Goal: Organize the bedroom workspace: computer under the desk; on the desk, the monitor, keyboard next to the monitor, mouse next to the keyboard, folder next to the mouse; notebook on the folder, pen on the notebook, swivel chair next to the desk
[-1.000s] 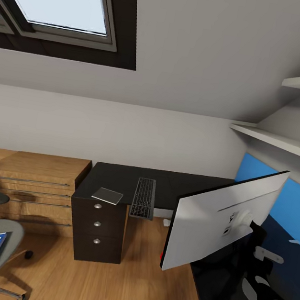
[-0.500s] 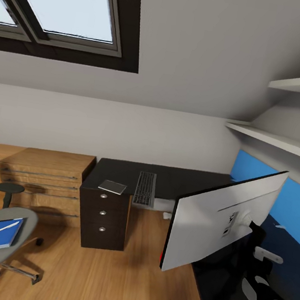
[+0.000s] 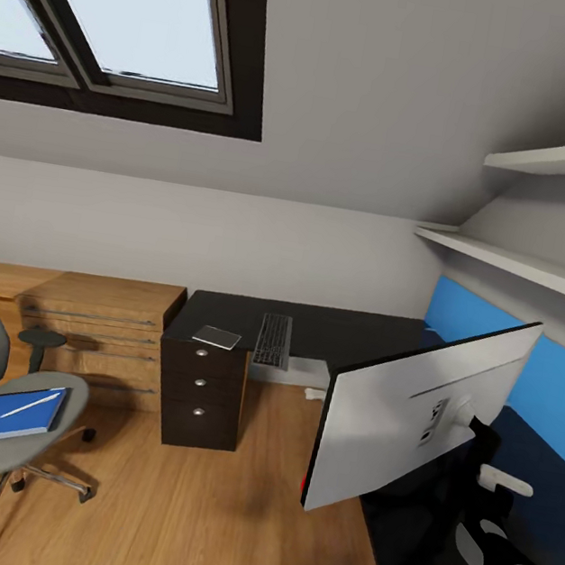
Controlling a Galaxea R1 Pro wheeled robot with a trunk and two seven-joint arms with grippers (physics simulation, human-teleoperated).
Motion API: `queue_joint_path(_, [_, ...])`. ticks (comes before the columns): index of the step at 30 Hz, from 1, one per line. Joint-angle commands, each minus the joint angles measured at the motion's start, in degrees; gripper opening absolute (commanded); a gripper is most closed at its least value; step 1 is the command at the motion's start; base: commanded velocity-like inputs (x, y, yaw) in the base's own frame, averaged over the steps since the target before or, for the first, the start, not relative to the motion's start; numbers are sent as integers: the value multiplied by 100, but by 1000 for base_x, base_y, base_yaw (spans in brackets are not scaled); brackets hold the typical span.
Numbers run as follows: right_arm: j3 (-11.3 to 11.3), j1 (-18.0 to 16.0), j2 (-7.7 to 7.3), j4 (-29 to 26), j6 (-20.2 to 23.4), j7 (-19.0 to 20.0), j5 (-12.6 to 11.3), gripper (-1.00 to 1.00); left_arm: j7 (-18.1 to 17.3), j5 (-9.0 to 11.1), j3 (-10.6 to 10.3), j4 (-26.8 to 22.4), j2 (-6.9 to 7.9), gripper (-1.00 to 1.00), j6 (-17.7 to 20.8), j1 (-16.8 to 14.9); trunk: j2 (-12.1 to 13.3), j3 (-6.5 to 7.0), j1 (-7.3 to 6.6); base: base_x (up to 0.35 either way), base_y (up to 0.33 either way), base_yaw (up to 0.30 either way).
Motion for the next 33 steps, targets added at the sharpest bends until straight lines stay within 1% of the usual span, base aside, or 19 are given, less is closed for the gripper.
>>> queue_joint_path(1, [118,-3,-3,5,-19,-29,-59,-100,56,59,-14,-13,6,100,8,-1,-6,-7,-2,-304,-179,0])
queue_joint_path(11, [127,-3,0,-4,-17,-42,-59,-100,60,54,-10,-10,6,100,8,-1,-6,-7,-2,-281,-197,0])
queue_joint_path(19, [140,-3,6,-4,-23,-44,-52,-100,65,50,-8,-12,6,100,8,-1,-6,-7,-2,-64,-39,17])
queue_joint_path(28, [152,-3,6,-4,-24,-37,-42,-100,65,50,-6,-10,6,100,8,-1,-6,7,-2,-3,-7,211])
queue_joint_path(33, [152,-3,6,-4,-24,-36,-38,-100,66,50,-5,-9,6,100,8,-1,-6,18,-2,0,-177,260])
